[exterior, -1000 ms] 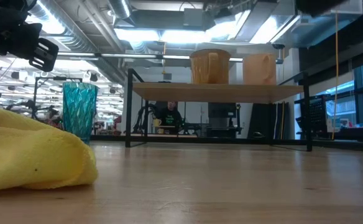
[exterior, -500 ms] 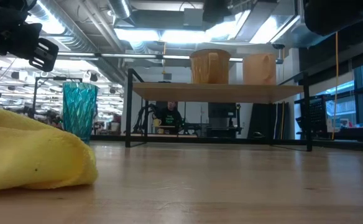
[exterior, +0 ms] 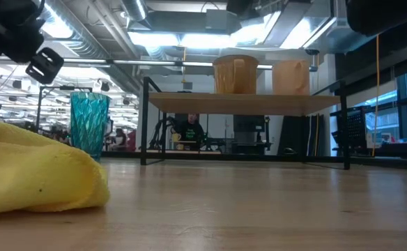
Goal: Stack small to large cups/mugs on shelf
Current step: Put the blue glass on the shelf
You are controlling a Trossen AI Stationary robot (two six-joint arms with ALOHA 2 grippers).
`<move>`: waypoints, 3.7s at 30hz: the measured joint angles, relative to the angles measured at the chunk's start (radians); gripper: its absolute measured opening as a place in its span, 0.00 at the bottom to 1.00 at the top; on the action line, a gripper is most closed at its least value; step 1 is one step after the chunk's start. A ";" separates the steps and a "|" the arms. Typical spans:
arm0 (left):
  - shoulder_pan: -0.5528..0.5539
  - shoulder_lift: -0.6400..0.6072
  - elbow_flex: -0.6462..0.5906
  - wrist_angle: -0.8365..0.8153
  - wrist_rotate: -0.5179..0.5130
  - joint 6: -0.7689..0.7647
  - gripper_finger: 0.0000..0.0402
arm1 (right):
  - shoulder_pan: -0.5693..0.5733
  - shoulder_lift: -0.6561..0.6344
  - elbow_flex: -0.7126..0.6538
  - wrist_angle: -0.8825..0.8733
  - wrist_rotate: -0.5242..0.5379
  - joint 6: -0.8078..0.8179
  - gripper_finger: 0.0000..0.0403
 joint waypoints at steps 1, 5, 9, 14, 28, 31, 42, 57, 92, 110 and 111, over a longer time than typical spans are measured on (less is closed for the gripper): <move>0.000 0.000 0.000 0.014 0.000 -0.038 0.22 | 0.002 0.000 0.000 0.000 0.000 0.000 0.34; 0.000 -0.001 0.000 0.122 0.014 -0.225 0.22 | 0.005 0.000 0.000 0.000 0.020 -0.002 0.34; 0.000 -0.001 0.000 0.269 -0.073 -0.274 0.22 | 0.005 0.000 0.000 0.000 0.026 -0.003 0.34; 0.000 -0.001 0.001 0.407 -0.256 -0.239 0.22 | 0.003 0.000 0.001 0.000 0.026 -0.005 0.34; 0.000 0.051 0.527 0.051 -0.182 -0.022 0.20 | 0.003 0.000 0.002 -0.001 -0.008 -0.007 0.34; 0.000 0.197 0.857 -0.477 -0.293 0.055 0.18 | 0.003 0.000 0.002 -0.001 -0.009 -0.007 0.34; 0.000 0.676 1.544 -1.595 -0.610 -0.119 0.17 | 0.003 0.000 0.002 -0.001 -0.008 -0.035 0.34; 0.032 0.697 1.245 -1.288 -0.305 -0.110 0.17 | -0.003 0.000 0.002 -0.005 -0.009 -0.070 0.34; 1.431 1.395 1.627 -1.646 0.056 0.621 0.17 | 0.026 0.000 0.002 -0.009 -0.032 -0.082 0.34; 1.310 1.435 1.506 -1.520 -0.007 0.732 0.20 | 0.026 0.000 0.002 -0.007 -0.057 -0.111 0.34; 1.303 1.434 1.505 -1.519 -0.007 0.734 0.22 | 0.026 0.000 0.002 -0.006 -0.057 -0.111 0.34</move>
